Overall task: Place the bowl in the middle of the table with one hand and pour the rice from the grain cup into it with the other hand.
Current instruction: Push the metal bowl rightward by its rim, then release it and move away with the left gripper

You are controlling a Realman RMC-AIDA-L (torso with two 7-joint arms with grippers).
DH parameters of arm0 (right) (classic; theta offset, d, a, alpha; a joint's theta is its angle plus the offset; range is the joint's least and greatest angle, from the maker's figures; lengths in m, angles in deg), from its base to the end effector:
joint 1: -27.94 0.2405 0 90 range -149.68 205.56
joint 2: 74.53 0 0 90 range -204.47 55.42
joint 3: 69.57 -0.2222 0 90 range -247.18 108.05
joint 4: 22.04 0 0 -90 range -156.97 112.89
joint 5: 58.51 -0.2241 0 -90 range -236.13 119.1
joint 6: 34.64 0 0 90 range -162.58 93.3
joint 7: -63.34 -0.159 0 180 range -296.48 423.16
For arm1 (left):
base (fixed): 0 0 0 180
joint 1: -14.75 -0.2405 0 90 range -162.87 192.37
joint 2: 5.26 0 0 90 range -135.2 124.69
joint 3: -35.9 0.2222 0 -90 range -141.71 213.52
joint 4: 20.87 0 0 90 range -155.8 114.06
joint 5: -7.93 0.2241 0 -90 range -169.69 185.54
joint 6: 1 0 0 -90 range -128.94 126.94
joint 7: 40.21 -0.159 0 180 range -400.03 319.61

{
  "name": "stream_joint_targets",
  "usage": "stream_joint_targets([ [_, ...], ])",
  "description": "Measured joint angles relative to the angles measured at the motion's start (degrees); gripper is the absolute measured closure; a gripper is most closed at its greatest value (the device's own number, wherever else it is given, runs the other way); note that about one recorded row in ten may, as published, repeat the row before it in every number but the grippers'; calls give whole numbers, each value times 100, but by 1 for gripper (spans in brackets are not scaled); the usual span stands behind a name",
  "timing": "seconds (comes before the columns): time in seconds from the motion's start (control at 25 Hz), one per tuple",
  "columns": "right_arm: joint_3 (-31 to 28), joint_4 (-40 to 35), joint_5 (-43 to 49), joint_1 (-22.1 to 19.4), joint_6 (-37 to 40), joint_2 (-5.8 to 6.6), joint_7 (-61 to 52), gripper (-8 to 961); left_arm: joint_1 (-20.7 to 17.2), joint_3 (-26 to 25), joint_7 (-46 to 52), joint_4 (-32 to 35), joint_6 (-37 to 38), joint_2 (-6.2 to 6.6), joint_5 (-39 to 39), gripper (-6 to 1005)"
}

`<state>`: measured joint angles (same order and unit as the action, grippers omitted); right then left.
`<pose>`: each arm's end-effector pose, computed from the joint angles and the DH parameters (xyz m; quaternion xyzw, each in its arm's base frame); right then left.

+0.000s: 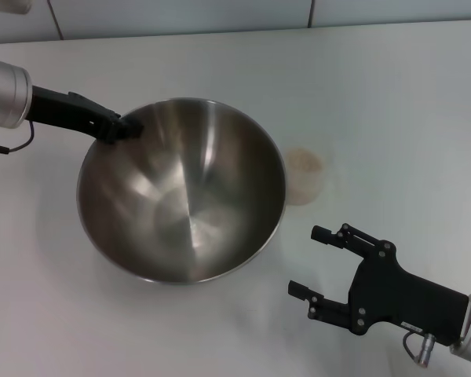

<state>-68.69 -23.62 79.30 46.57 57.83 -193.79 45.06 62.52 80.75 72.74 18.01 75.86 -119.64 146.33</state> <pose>0.2799 0.2051 -0.0747 -0.9037 0.0740 0.3399 0.2495 -0.2066 0.4129 0.0164 -0.9313 -0.3290 -0.0223 0.1550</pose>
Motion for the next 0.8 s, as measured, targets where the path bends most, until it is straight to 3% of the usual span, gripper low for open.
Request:
stream_joint_targets([
  [0.6, 1, 0, 0, 10, -13, 0, 0, 173, -21, -7, 85, 21, -241, -47, -1, 948],
  [0.8, 0, 0, 0, 9, -18, 0, 0, 173, -46, -46, 90, 516, -54, -66, -42, 912],
])
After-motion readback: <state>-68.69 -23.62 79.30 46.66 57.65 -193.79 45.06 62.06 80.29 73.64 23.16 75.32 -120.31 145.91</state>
